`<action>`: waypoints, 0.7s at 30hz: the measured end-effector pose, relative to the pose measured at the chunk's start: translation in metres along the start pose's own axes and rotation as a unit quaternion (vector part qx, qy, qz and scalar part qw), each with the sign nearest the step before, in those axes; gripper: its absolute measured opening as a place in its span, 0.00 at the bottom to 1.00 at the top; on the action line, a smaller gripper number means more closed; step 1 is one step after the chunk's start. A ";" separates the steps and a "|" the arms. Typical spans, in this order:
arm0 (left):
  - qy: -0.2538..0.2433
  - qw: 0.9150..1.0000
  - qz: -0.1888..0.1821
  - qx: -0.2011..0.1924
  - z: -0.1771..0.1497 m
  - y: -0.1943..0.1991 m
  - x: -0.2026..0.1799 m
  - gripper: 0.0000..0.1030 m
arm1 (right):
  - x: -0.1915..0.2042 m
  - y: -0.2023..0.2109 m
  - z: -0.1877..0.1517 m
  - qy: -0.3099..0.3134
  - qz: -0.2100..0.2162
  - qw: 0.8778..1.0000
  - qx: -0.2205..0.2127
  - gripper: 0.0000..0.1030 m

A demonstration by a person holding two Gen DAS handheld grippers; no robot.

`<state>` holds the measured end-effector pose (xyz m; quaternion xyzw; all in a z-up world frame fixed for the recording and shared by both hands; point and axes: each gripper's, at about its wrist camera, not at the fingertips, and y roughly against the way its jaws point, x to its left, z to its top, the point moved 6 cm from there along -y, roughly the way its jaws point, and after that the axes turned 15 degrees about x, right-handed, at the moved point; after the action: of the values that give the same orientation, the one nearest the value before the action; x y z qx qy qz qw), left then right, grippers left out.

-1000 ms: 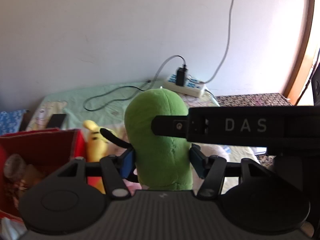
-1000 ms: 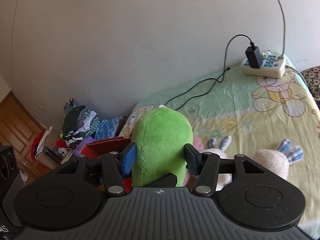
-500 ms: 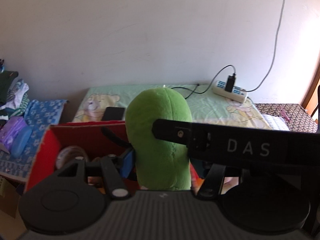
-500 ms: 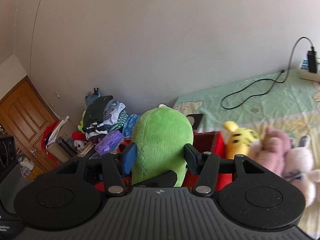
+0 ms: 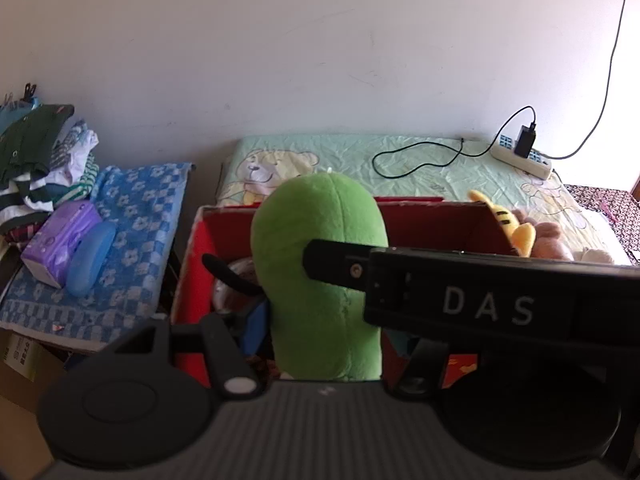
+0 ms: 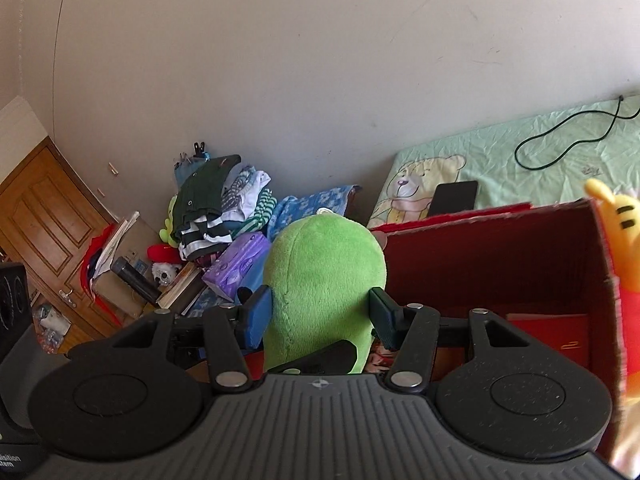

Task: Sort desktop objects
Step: 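Carry the green plush with both grippers over the red cardboard box and lower it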

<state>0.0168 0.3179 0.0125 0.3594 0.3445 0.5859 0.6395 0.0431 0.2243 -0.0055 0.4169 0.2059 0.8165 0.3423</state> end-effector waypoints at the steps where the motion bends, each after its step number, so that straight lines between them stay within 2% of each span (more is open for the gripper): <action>1: 0.002 1.000 0.001 0.002 -0.001 -0.002 0.006 0.60 | 0.004 -0.005 0.000 0.001 0.000 1.000 0.002 0.55; 11: 0.004 0.999 0.018 0.030 -0.011 -0.027 0.042 0.61 | 0.015 -0.054 -0.009 0.002 0.003 1.000 0.025 0.55; 16: -0.002 0.999 0.025 0.041 -0.014 -0.039 0.048 0.62 | 0.013 -0.069 -0.012 -0.008 0.001 0.999 0.038 0.55; 19: -0.019 0.998 0.042 0.034 -0.015 -0.040 0.043 0.63 | 0.012 -0.076 -0.013 -0.002 -0.009 0.999 0.041 0.55; 21: -0.028 0.998 0.051 0.033 -0.016 -0.043 0.043 0.59 | 0.010 -0.081 -0.014 0.000 -0.016 0.999 0.047 0.55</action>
<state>0.0277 0.3590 -0.0339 0.4136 0.3265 0.5958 0.6061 0.0588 0.2860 -0.0589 0.4296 0.2509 0.8003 0.3348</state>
